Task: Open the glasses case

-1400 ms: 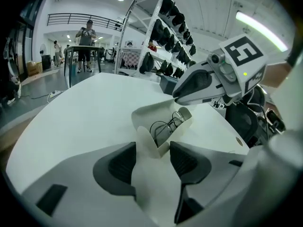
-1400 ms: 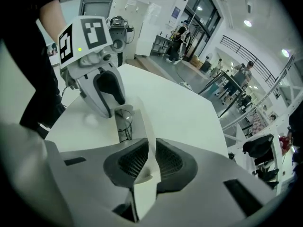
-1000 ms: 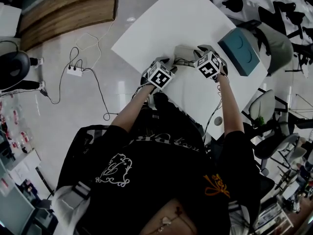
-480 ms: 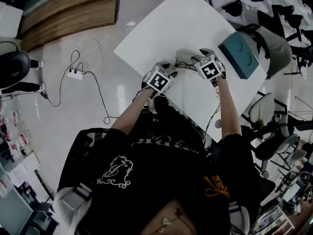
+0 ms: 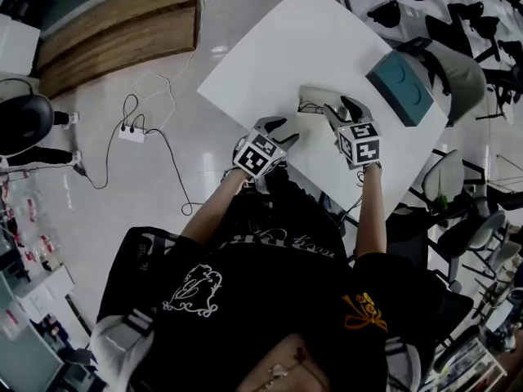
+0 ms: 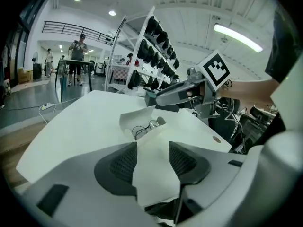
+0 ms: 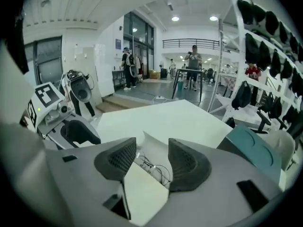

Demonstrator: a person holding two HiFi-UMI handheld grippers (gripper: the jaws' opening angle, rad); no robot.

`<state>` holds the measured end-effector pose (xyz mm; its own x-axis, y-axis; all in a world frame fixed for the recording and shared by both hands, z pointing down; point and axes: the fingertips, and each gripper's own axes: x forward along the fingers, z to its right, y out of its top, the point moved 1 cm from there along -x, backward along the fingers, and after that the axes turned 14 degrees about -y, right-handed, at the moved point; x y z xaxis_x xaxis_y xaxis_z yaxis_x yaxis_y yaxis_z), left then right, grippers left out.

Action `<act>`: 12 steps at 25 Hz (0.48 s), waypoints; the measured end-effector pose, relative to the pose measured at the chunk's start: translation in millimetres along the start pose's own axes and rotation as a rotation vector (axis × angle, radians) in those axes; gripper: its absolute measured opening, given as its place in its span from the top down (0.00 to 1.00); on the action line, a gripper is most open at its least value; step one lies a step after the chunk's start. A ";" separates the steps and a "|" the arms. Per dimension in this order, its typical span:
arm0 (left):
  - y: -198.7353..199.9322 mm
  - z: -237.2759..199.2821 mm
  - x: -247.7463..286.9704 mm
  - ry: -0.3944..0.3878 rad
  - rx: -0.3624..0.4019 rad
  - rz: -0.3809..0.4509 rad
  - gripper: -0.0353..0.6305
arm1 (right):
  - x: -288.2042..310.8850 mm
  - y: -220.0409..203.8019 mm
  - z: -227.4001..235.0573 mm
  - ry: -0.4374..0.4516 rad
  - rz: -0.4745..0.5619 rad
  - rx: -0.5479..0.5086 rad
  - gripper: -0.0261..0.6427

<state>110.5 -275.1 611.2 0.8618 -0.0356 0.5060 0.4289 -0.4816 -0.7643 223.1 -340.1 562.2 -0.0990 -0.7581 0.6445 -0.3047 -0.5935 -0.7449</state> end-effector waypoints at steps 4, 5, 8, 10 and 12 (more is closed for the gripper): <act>2.0 23.3 -33.3 -0.001 0.056 0.037 0.62 | -34.8 5.1 -20.6 -0.021 0.063 0.090 0.64; 2.1 28.6 -43.0 0.001 0.066 0.047 0.62 | -43.6 6.0 -26.8 -0.024 0.076 0.103 0.64; 1.0 43.5 -72.2 0.002 0.082 0.088 0.62 | -69.3 8.9 -46.1 -0.023 0.117 0.150 0.65; 0.1 55.0 -92.1 -0.006 0.095 0.117 0.62 | -86.8 12.6 -58.7 -0.021 0.152 0.185 0.65; -2.4 67.0 -112.3 -0.007 0.112 0.135 0.62 | -105.5 16.9 -72.0 -0.020 0.191 0.219 0.67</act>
<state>30.9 -211.2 529.4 0.9153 -0.0865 0.3933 0.3365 -0.3720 -0.8651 160.2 -250.8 494.0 -0.1159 -0.8658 0.4868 -0.0701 -0.4818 -0.8735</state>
